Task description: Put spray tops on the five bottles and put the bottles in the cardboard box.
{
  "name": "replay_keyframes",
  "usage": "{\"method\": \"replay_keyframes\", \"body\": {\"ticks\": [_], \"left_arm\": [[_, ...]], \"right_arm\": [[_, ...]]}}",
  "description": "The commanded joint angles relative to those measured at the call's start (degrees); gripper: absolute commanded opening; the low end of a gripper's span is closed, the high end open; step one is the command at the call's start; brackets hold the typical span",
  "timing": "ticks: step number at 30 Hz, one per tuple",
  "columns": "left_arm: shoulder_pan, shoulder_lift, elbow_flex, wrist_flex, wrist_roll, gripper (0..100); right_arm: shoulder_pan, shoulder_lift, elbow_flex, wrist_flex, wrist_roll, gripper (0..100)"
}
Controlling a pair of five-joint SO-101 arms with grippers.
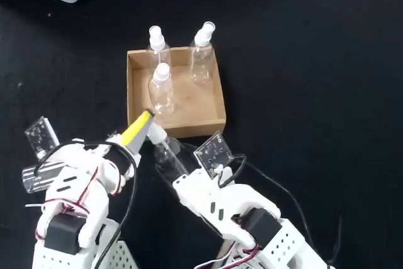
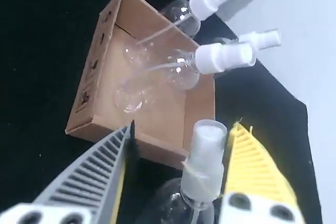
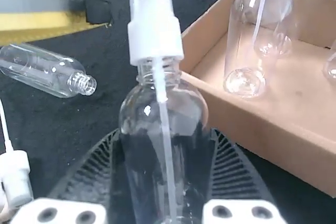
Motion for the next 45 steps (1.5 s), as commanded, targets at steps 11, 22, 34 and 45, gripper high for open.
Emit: {"method": "replay_keyframes", "body": {"ticks": [11,22,34,45], "left_arm": [[-2.77,-0.18,-7.34,-2.02,3.34,27],[-8.22,-0.18,-6.64,-1.49,3.34,27],[-7.25,-0.18,-4.00,-1.58,2.90,27],[-4.70,-0.18,-1.63,-2.02,-0.62,27]], "right_arm": [[1.76,-9.36,-0.31,-1.85,-0.70,8.3],[2.02,-9.54,-0.31,-4.31,-0.70,8.3],[2.02,-9.63,-0.31,-5.89,-0.62,8.6],[2.02,-9.54,-0.31,-5.45,-0.62,8.3]]}}
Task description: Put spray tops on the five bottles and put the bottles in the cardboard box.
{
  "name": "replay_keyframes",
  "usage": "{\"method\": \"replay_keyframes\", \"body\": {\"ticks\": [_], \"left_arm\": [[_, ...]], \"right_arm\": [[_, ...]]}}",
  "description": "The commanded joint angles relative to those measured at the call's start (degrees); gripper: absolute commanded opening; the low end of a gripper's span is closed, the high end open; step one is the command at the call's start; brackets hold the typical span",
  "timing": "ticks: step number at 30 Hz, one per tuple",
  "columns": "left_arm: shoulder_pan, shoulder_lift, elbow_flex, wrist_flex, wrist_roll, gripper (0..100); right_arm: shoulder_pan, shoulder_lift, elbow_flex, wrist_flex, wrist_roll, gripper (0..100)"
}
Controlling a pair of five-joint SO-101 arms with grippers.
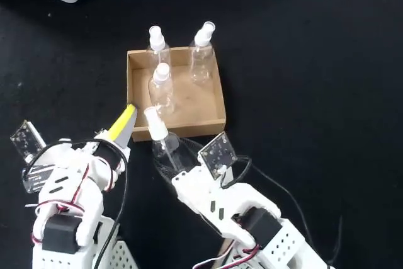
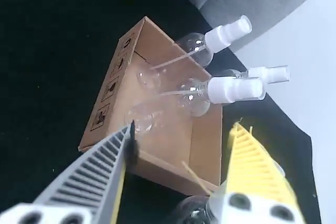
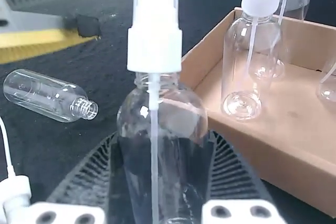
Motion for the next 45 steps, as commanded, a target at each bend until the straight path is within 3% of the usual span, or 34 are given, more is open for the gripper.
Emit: {"method": "replay_keyframes", "body": {"ticks": [1,15,27,45], "left_arm": [[2.07,-0.09,-1.01,-1.49,-1.14,27],[13.85,-0.09,0.84,-1.49,-1.41,27],[21.67,-0.09,0.92,-1.14,-5.71,27],[22.20,-0.09,0.75,-1.32,-7.30,27]], "right_arm": [[1.67,-9.45,-0.31,-1.41,-0.44,8.3],[1.67,-9.27,-0.31,-0.44,-0.26,8.2],[1.67,-9.27,-0.31,0.26,-0.26,8.2],[1.67,-9.27,-0.31,1.05,-0.18,8.2]]}}
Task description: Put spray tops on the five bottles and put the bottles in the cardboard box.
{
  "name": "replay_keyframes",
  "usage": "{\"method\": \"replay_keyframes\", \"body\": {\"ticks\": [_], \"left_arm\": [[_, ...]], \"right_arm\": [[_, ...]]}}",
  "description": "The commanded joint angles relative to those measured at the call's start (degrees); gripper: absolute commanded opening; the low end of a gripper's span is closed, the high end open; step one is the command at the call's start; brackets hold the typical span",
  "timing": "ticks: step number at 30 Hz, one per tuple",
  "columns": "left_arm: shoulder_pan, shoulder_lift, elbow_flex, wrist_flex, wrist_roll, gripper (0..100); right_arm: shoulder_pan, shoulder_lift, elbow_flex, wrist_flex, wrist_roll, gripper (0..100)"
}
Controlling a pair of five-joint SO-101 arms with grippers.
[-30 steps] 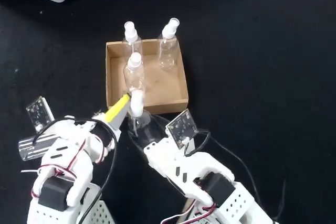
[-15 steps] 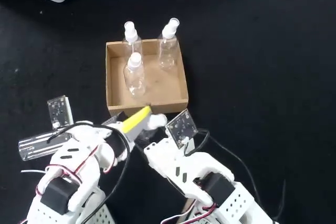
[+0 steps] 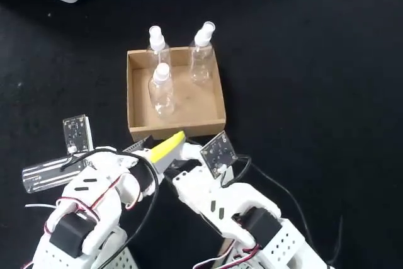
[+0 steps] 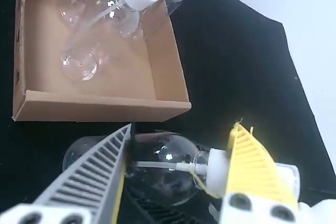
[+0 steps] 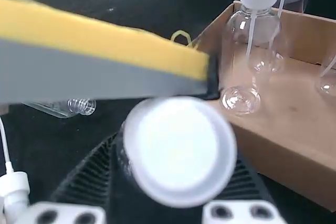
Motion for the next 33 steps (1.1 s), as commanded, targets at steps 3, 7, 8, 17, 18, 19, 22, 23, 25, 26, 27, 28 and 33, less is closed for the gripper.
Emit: {"method": "replay_keyframes", "body": {"ticks": [3,7,8,17,18,19,22,23,25,26,27,28,33], "left_arm": [[-0.48,0.00,-1.10,-0.79,-0.62,27],[-4.97,0.00,-3.12,-0.44,-0.53,27],[-5.85,0.00,-3.21,-0.44,-0.53,27],[-12.09,0.00,-3.38,-0.35,1.41,27],[-13.05,0.00,-3.30,-0.35,1.41,27],[-13.93,0.00,-3.21,-0.35,1.41,27],[-17.27,0.00,-2.86,-0.35,1.41,27],[-18.86,0.00,-2.86,-0.35,1.41,27],[-22.37,0.00,-2.86,-0.35,1.14,27],[-24.13,0.00,-2.86,-0.35,1.05,27],[-25.80,0.00,-2.86,-0.35,1.05,27],[-27.12,0.00,-2.86,-0.35,1.05,27],[-30.55,0.00,-2.77,-0.70,0.97,27]], "right_arm": [[1.32,-9.27,-0.31,0.09,0.00,8.2],[1.32,-9.27,-0.31,0.18,0.00,8.2],[1.32,-9.27,-0.31,0.18,0.00,8.2],[1.32,-9.19,-0.31,1.85,0.09,8.2],[1.32,-9.27,-0.31,1.76,0.09,8.2],[1.41,-9.27,-0.31,1.76,0.09,8.2],[1.41,-9.27,-0.31,1.76,0.09,8.2],[1.41,-9.27,-0.31,1.76,0.09,8.2],[1.41,-9.36,-0.31,1.76,0.09,8.2],[1.41,-9.36,-0.31,1.76,0.09,8.2],[1.41,-9.36,-0.31,1.76,0.09,8.2],[1.41,-9.36,-0.31,1.76,0.09,8.2],[1.41,-9.54,-0.31,4.22,0.18,8.2]]}}
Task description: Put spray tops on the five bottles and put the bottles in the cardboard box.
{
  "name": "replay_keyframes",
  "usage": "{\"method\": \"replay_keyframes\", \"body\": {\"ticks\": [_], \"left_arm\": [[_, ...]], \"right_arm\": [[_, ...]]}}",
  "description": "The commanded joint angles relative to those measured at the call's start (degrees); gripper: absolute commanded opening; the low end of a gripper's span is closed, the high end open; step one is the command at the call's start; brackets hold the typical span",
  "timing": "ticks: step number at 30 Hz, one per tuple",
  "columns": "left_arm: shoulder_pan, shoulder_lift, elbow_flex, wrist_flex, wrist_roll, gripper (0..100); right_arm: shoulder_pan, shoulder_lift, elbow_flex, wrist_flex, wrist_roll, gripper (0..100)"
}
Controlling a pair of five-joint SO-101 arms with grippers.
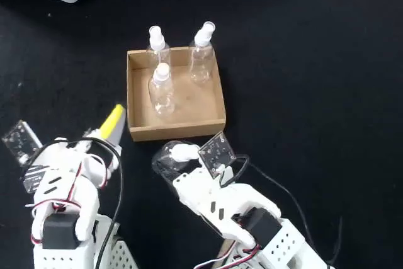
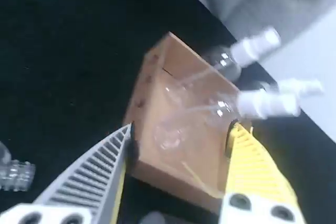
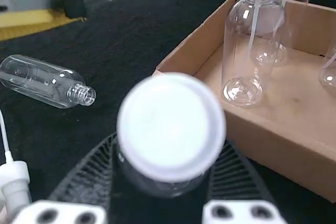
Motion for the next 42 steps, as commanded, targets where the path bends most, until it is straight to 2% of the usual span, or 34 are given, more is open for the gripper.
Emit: {"method": "replay_keyframes", "body": {"ticks": [1,4,9,20,26,30,36,42], "left_arm": [[-2.42,-0.09,-2.77,-0.79,0.26,27],[-2.42,-0.09,-2.33,-0.70,0.26,27],[-2.51,-0.09,-0.66,-0.97,0.18,27],[-7.25,-0.09,-0.48,-0.97,0.18,27],[-9.54,-0.09,1.36,-1.58,0.09,27],[-9.71,-0.09,5.85,-6.95,0.09,27],[-9.71,-0.09,12.97,-17.14,-4.84,27],[-9.71,-0.09,14.46,-18.81,-5.01,27]], "right_arm": [[1.67,-9.54,-0.31,1.58,0.18,8.2],[2.81,-9.63,-0.31,1.58,0.26,8.2],[9.58,-9.27,-0.31,1.49,4.57,8.4],[9.76,-9.19,-0.31,2.11,5.01,8.2],[9.76,-9.19,-3.47,6.15,8.79,8.2],[9.76,-9.19,-8.48,6.42,8.97,8.2],[9.93,-9.10,-13.41,6.33,11.69,8.2],[10.02,-8.92,-17.89,6.33,13.36,8.2]]}}
